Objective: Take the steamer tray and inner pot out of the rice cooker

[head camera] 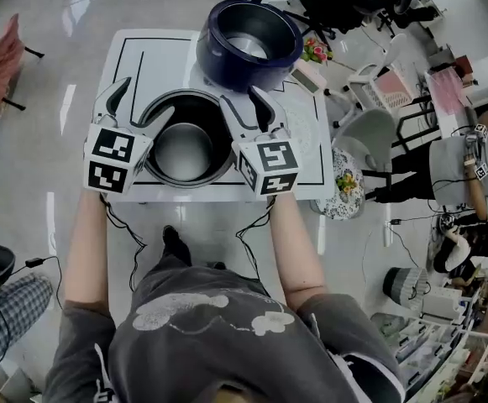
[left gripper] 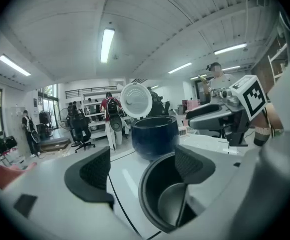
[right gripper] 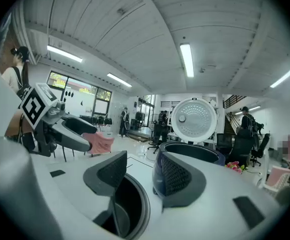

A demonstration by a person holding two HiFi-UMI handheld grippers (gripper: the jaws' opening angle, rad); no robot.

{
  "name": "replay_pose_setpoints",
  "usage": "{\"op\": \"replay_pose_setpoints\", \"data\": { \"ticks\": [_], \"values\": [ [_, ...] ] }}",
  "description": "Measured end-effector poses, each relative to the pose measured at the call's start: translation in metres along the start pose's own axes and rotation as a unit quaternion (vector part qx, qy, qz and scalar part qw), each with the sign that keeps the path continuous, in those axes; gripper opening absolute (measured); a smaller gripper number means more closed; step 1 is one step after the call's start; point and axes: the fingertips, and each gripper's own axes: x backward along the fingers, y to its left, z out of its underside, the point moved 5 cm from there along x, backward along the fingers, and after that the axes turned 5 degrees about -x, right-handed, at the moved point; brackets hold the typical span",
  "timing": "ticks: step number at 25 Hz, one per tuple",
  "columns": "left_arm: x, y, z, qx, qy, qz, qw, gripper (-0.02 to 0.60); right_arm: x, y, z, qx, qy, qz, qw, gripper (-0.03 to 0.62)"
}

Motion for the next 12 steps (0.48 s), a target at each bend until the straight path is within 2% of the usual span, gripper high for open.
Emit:
{"op": "replay_pose_setpoints", "data": {
  "ticks": [8, 12],
  "values": [
    [0.044, -0.052, -0.026, 0.008, -0.043, -0.067, 0.9968, 0.396, 0.057, 0.008, 0.000, -0.011, -0.019, -0.032, 0.999, 0.143],
    [0.066, -0.090, -0.033, 0.015, -0.049, -0.083, 0.9952, 0.394, 0.096, 0.008, 0.003, -0.018, -0.026, -0.048, 0.998, 0.105]
  ]
}}
